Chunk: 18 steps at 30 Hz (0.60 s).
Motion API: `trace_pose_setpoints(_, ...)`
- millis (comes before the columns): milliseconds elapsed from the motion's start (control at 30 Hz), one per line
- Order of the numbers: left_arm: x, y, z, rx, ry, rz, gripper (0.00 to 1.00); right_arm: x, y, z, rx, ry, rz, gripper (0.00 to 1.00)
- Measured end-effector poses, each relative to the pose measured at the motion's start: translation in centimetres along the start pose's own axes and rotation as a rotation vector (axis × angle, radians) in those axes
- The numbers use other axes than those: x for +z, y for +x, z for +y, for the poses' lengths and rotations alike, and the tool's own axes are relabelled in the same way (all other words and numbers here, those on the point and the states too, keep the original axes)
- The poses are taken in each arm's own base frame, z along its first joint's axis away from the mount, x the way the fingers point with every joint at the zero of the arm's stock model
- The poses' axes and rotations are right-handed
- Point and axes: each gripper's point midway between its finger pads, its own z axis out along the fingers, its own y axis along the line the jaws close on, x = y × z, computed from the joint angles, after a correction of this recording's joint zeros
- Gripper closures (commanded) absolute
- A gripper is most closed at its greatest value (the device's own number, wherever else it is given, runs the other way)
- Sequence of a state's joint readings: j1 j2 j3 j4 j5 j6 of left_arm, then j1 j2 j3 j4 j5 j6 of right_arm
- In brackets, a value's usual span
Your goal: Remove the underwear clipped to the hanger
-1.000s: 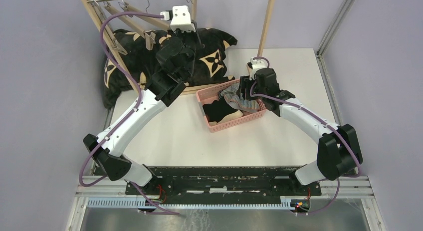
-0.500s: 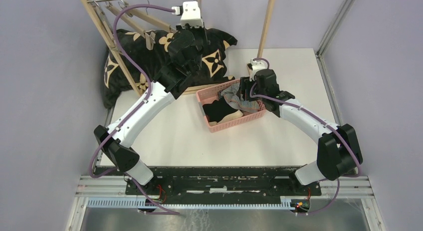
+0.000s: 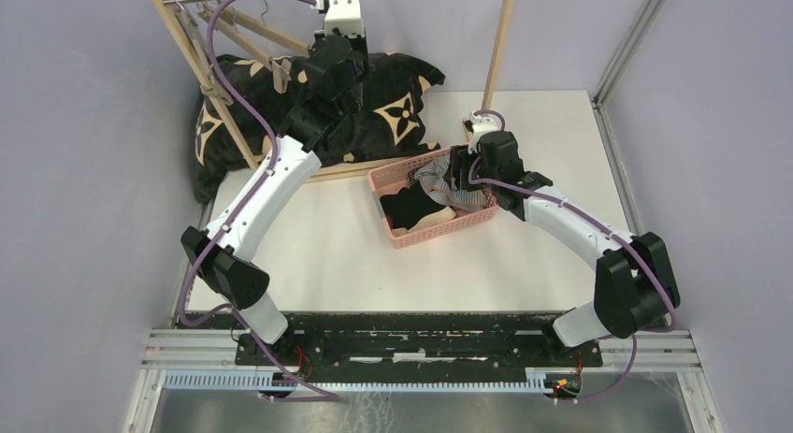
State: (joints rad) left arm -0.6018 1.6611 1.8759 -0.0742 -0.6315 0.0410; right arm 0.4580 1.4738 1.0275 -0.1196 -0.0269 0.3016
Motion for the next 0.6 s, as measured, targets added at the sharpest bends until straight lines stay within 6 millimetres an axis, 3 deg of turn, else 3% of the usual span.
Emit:
trace_pose_setpoints(300,0.3,1.0,-0.7,0.018,0.056,0.035,0.97,0.1,0.2,0.0,0.008,-0.001,-0.004,0.36)
trace_pose_setpoints(600,-1.5,1.3,-0.6,-0.031,0.104,0.050,0.90,-0.2,0.1,0.0,0.012,-0.005,-0.019,0.36)
